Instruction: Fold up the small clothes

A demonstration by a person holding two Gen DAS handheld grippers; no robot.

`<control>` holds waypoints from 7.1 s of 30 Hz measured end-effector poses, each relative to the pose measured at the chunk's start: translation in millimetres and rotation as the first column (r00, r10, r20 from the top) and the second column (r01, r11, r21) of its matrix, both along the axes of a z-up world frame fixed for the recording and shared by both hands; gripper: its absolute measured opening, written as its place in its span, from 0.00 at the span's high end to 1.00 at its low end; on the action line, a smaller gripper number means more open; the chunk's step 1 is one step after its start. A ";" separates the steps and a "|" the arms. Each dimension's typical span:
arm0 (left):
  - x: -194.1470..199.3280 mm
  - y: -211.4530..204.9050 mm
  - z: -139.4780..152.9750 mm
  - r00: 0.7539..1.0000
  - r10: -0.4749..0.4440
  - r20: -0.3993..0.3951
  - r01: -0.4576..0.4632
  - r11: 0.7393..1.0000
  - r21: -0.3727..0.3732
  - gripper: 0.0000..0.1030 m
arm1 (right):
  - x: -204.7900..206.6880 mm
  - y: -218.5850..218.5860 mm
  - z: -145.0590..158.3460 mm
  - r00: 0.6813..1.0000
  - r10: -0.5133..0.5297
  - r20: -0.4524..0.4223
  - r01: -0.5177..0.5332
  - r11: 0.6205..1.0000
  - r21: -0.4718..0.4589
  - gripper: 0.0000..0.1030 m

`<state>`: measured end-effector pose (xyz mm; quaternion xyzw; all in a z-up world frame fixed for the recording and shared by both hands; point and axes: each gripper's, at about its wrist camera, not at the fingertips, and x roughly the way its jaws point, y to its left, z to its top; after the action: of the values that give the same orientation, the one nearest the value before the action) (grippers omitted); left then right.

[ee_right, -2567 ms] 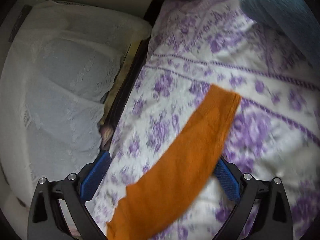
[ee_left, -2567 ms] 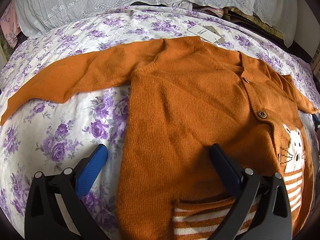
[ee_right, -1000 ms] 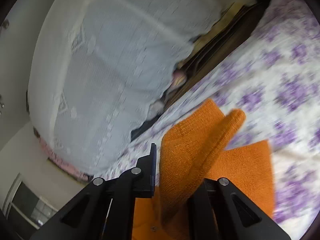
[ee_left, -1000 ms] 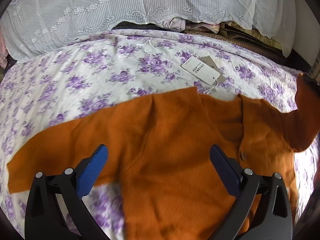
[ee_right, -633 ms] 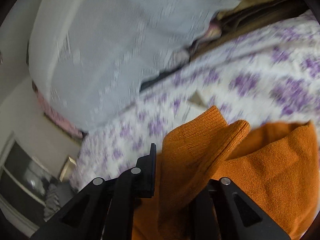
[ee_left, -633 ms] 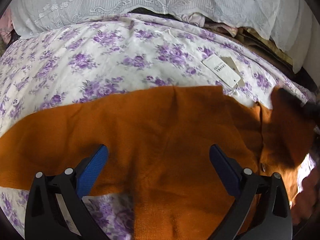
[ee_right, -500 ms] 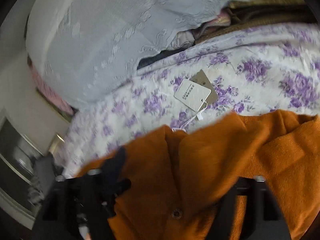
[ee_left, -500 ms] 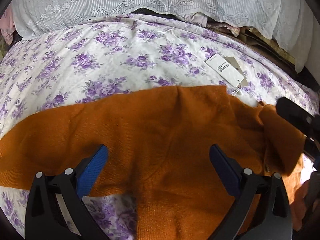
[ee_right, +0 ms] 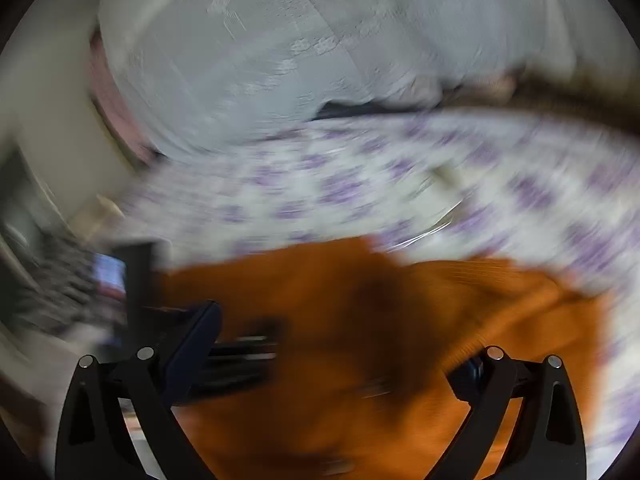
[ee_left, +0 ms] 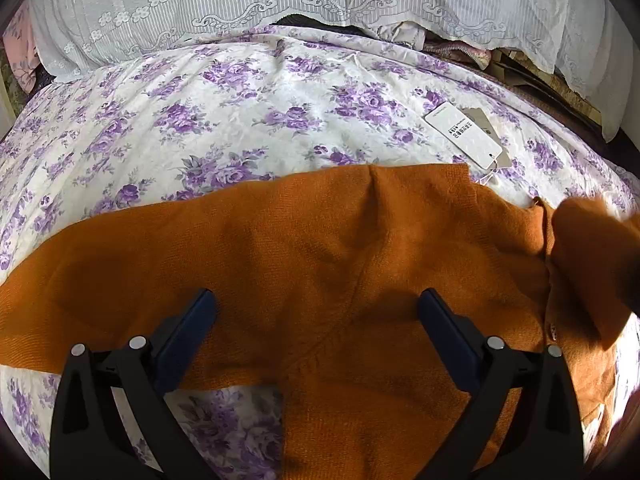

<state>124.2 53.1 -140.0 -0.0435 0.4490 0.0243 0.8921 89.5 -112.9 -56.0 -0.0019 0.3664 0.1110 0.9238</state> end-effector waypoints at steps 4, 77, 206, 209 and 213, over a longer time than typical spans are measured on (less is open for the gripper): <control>0.3 -0.7 -2.2 1.000 -0.001 -0.007 0.001 1.000 0.014 0.04 | -8.3 5.1 20.5 0.992 0.121 0.022 -0.123 0.969 0.215 0.03; -94.7 153.1 18.9 0.972 0.235 0.023 -0.209 0.903 -0.375 0.05 | -120.0 -204.4 -63.1 0.976 -0.171 -0.135 0.215 0.839 0.499 0.03; 14.1 20.1 33.1 0.996 0.008 0.088 -0.019 0.991 0.133 0.05 | 13.8 -54.6 -50.5 0.975 -0.108 -0.192 0.119 0.992 0.049 0.03; 32.6 27.1 -3.9 0.998 0.043 -0.042 -0.034 0.980 0.197 0.04 | 12.3 -49.4 -76.3 0.982 -0.082 -0.172 0.078 0.997 -0.029 0.03; 29.8 27.6 2.2 0.999 0.040 -0.022 -0.036 0.983 0.179 0.05 | 9.0 -64.9 -61.8 0.977 -0.139 -0.164 0.145 0.989 0.027 0.03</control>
<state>153.9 80.7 -137.8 0.0285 0.4554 0.0820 0.8861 98.4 -177.7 -117.8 0.0511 0.4372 0.0514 0.8964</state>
